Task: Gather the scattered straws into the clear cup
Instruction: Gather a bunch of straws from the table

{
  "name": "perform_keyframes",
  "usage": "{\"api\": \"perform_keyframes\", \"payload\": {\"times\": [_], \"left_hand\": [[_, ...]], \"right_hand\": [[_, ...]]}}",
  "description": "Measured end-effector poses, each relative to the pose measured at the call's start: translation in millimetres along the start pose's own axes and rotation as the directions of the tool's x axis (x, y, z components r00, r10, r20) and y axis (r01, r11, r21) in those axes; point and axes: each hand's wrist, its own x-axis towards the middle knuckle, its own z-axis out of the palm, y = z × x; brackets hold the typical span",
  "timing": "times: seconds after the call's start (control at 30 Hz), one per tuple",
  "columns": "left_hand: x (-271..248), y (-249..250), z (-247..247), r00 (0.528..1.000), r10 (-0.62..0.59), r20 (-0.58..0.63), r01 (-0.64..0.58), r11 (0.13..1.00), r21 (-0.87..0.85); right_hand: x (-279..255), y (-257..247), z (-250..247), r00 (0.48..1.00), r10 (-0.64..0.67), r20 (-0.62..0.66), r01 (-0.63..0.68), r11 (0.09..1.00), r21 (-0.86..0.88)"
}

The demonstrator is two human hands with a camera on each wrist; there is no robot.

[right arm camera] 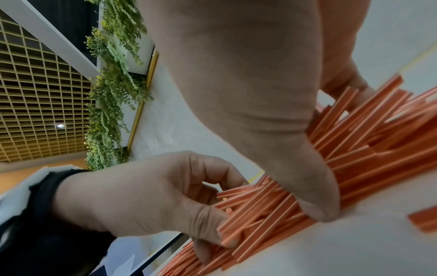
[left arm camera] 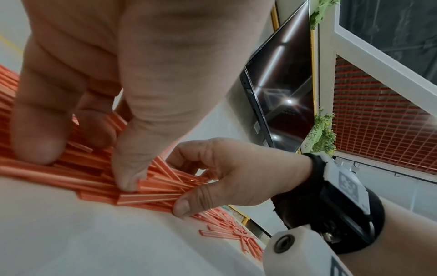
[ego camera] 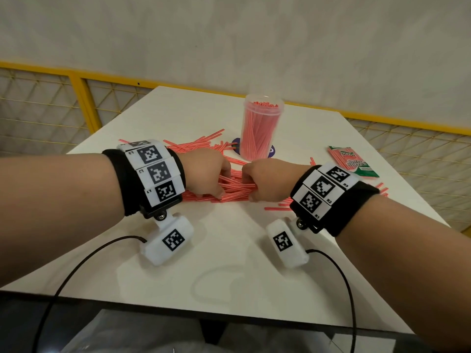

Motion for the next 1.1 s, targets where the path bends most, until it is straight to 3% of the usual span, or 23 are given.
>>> {"api": "perform_keyframes", "payload": {"times": [0.23,0.4,0.53,0.77,1.1], "left_hand": [[-3,8,-4,0.997,-0.047,0.058,0.05,0.998,-0.043],[-1,14,-16,0.979,-0.11,0.172,0.132,0.984,-0.121],[-3,14,-23,0.968,-0.102,0.231,0.118,0.991,-0.06],[4,22,-3,0.996,-0.012,0.09,-0.006,0.979,0.202],[10,20,-2,0.994,-0.015,0.108,-0.011,0.97,0.241]], "right_hand": [[-2,-1,-1,0.998,0.007,0.059,-0.008,1.0,0.008],[-2,-4,-2,0.998,0.011,0.069,-0.009,1.0,-0.021],[-1,-5,-2,0.997,0.009,0.071,-0.009,1.0,-0.011],[1,-5,-2,0.998,0.005,0.064,-0.005,1.0,-0.002],[-1,-3,-2,0.999,0.011,0.048,-0.012,1.0,0.026]]}}
